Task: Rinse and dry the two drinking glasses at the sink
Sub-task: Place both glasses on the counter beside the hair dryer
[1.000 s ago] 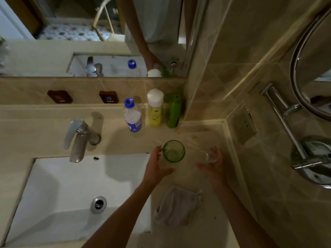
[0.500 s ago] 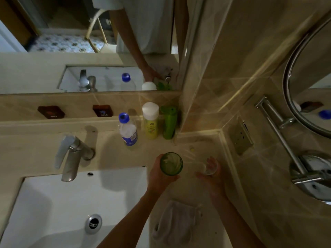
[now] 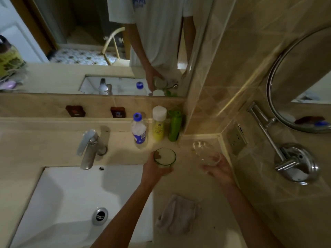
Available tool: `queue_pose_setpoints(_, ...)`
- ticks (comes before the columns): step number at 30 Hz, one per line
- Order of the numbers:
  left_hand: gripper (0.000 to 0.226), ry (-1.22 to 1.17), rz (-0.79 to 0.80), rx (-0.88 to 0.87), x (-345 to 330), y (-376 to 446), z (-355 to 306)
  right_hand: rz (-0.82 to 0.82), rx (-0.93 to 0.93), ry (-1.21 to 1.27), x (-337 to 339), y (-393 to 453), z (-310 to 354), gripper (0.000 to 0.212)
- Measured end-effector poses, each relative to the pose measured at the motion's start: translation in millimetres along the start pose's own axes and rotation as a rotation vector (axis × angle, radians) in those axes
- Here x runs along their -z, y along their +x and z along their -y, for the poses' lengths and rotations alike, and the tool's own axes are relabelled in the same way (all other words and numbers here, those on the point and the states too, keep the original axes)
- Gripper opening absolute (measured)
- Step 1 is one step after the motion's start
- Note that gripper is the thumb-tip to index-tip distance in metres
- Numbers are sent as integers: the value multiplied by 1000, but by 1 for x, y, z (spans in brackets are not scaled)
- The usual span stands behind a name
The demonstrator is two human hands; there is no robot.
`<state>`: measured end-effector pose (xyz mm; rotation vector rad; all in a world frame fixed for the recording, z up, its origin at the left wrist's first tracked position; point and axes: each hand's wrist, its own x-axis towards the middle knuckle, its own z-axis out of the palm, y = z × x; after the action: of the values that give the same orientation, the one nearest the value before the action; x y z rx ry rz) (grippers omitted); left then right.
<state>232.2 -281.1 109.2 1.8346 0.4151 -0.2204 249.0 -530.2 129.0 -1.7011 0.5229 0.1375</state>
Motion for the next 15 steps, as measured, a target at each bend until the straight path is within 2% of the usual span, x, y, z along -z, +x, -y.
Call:
queue_pose_setpoints(4,94,-74,-46,-21,37,-39,-4,48,76,3,-2,-40,10,80)
queue_pose_setpoints(9,89,-182,-94,-25,86,-102,2,185,163,8,-15,-98,21,92)
queue_pose_setpoints(15,94,-208,-233,-19,133,-167,23,356,251,-52,-57,-140,15,92)
